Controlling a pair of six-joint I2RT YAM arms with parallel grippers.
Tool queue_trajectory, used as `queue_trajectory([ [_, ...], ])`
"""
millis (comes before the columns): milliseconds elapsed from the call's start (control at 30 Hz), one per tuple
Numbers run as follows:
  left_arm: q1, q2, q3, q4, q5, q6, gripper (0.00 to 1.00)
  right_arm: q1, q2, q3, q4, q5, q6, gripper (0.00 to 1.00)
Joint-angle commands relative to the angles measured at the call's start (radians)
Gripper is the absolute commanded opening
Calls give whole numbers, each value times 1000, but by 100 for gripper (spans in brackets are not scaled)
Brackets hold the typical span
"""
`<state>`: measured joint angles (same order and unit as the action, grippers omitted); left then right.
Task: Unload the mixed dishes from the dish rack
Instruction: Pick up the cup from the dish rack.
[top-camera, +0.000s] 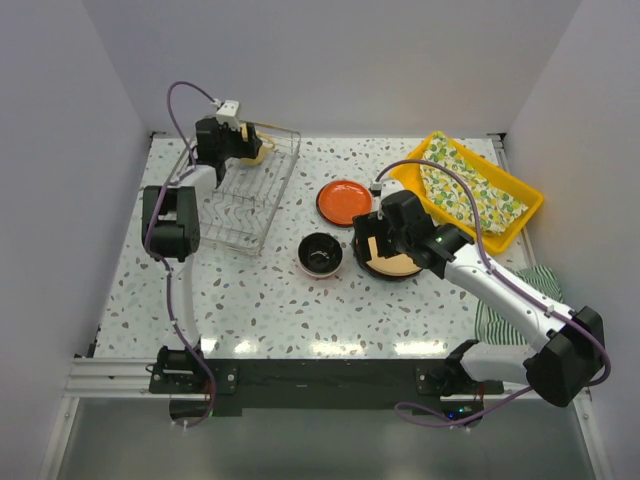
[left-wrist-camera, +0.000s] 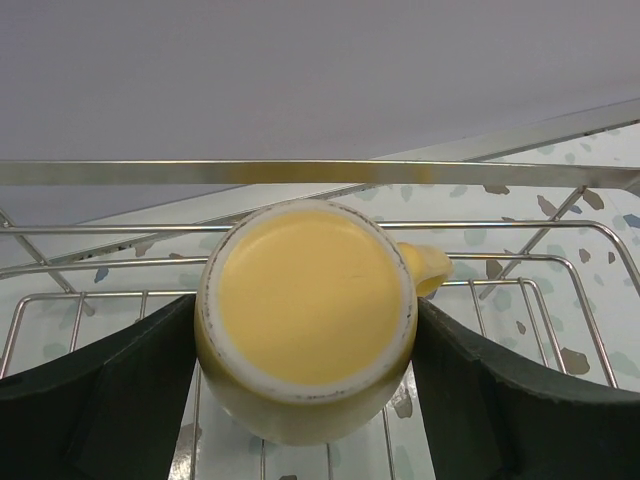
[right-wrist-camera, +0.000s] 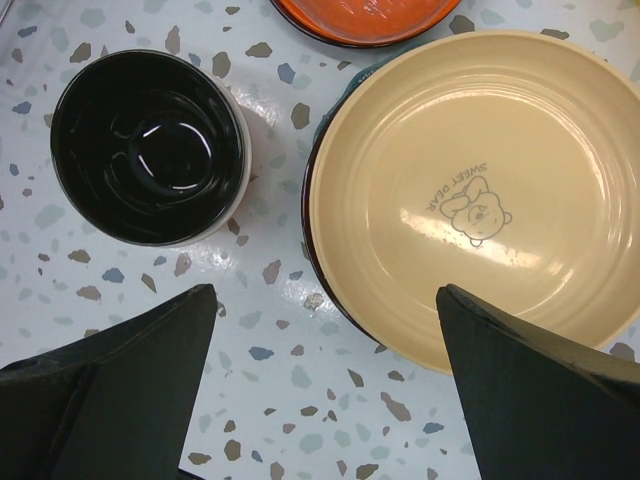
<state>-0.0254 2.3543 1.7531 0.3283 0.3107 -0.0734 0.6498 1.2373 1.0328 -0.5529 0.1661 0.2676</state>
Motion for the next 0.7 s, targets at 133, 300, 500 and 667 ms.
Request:
queue_trajectory([
  [133, 10, -162, -109, 127, 4, -3, 35, 2, -27, 15, 28, -7, -2, 96],
  [300, 12, -272, -191, 118, -22, 1, 27, 2, -36, 4, 50, -36, -1, 96],
  [500, 10, -421, -289, 65, -51, -12, 19, 4, -82, -28, 111, -83, -2, 96],
  [667, 10, -513, -336, -12, -58, -48, 13, 4, -111, -60, 172, -131, -5, 96],
])
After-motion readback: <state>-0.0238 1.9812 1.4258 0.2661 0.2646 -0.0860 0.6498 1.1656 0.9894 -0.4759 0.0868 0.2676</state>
